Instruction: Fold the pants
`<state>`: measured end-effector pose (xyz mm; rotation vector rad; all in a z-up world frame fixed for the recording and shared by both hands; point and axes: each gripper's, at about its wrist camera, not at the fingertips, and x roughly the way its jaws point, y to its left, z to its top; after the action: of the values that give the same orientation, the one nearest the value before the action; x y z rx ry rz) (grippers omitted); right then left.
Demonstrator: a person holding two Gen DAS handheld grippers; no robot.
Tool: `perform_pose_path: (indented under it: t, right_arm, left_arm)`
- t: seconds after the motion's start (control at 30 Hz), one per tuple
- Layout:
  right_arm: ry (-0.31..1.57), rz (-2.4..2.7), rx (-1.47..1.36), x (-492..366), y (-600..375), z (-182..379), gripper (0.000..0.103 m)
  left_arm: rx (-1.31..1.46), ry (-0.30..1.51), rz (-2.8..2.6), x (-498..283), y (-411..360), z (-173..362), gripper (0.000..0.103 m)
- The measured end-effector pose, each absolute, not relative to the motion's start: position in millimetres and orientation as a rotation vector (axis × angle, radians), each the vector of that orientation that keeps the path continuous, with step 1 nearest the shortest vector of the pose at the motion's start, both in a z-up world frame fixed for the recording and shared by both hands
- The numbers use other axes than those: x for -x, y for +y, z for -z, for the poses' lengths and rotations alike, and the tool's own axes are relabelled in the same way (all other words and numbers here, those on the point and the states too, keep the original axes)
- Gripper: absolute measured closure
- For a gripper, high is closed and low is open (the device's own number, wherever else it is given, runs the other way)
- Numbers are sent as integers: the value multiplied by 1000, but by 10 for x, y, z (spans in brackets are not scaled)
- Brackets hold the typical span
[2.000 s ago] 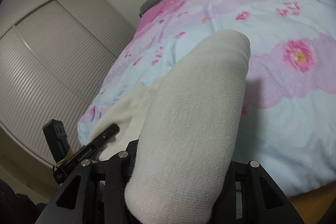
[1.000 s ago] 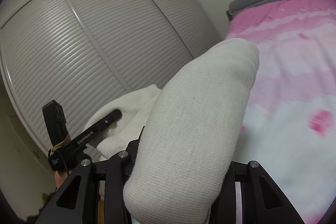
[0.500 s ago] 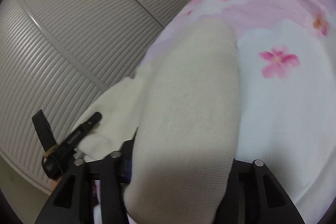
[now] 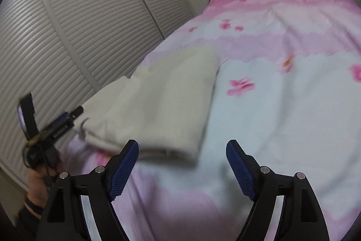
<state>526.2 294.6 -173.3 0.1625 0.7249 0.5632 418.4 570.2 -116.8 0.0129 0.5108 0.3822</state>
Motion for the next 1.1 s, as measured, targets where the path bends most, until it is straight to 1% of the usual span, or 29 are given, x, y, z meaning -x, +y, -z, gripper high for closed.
perform_pose_path:
  t: [0.1, 0.17, 0.33, 0.47, 0.53, 0.67, 0.8, 0.87, 0.93, 0.97, 1.0, 1.1]
  right_arm:
    - [636, -555, -127, -4909, 2697, 1472, 13]
    - [583, -535, -111, -4695, 2557, 1242, 11]
    - [516, -474, -46, -4112, 2078, 755, 11]
    - [474, -414, 11, -3532, 1559, 412, 11]
    - [463, -384, 8, -3181, 1247, 252, 11]
    - [437, -297, 13, -2647, 596, 65, 11]
    - [418, -184, -17, -2108, -157, -80, 6]
    - [418, -148, -22, -1940, -402, -126, 6]
    - [409, -104, -19, -1720, -685, -170, 6]
    - [404, -85, -16, -1634, -787, -185, 6]
    - [400, -64, -16, -1536, -900, -201, 6]
    - [407, -16, -31, -1289, -1170, -207, 4]
  left_arm:
    - [-25, 497, -355, -3785, 5198, 960, 21]
    - [-29, 501, -332, -3567, 4876, 838, 21]
    - [22, 515, -320, -2853, 4043, 539, 20]
    - [2, 491, -299, -2330, 3300, 338, 14]
    - [13, 486, -269, -2159, 3026, 253, 14]
    - [30, 470, -184, -1856, 2374, 111, 14]
    - [48, 464, -84, -1598, 1752, 39, 14]
    - [44, 476, -32, -1481, 1431, 34, 13]
    - [3, 484, 16, -1400, 1163, 21, 10]
    - [-8, 480, 15, -1345, 1045, 12, 6]
    - [-5, 475, 13, -1267, 958, -2, 0]
    - [-3, 488, 24, -1142, 774, 3, 0]
